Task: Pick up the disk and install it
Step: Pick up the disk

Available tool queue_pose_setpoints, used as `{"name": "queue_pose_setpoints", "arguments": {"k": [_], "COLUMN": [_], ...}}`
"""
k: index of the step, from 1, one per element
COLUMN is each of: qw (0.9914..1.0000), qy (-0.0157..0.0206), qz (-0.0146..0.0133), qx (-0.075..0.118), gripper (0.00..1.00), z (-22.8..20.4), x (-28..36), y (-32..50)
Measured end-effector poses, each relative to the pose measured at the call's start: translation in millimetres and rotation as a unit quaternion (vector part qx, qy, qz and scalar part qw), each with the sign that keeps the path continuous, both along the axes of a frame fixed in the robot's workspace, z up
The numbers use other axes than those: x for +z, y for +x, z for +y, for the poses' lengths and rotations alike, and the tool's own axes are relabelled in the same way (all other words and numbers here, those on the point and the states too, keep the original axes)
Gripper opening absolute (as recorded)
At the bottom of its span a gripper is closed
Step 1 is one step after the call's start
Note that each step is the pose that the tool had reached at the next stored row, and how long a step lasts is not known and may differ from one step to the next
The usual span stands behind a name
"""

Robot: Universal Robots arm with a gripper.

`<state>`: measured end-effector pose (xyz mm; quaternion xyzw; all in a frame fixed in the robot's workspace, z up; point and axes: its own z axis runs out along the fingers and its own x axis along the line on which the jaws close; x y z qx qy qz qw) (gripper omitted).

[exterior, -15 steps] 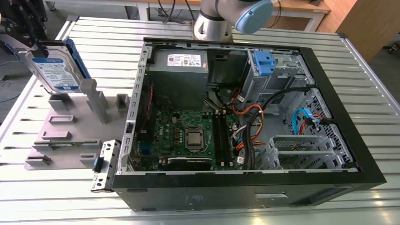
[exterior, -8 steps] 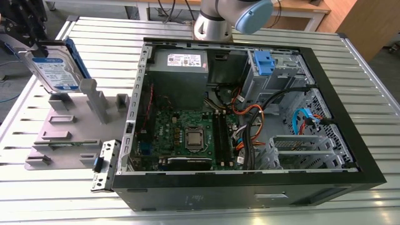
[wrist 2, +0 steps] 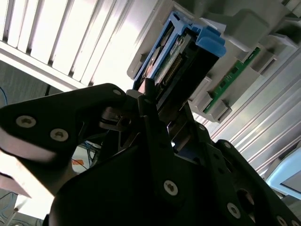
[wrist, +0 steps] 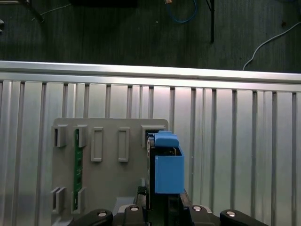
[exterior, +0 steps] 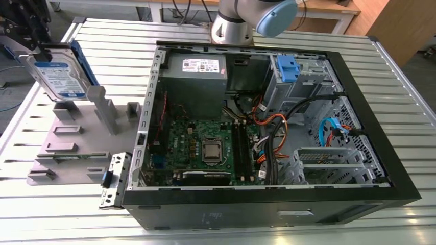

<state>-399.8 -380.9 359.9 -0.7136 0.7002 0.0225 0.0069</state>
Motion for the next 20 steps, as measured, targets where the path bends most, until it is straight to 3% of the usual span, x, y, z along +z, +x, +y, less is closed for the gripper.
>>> {"name": "queue_pose_setpoints", "arguments": {"k": [4, 16, 20], "qw": [1.00000, 1.00000, 1.00000], "qy": [0.0001, 0.0002, 0.0002], "qz": [-0.0002, -0.0003, -0.0003], "qx": [0.000, 0.000, 0.000], "gripper": [0.35, 0.35, 0.35], "z": [0.0, 0.6, 0.6], "x": [8.5, 44.8, 49.6], "y": [0.0, 0.0, -0.1]}}
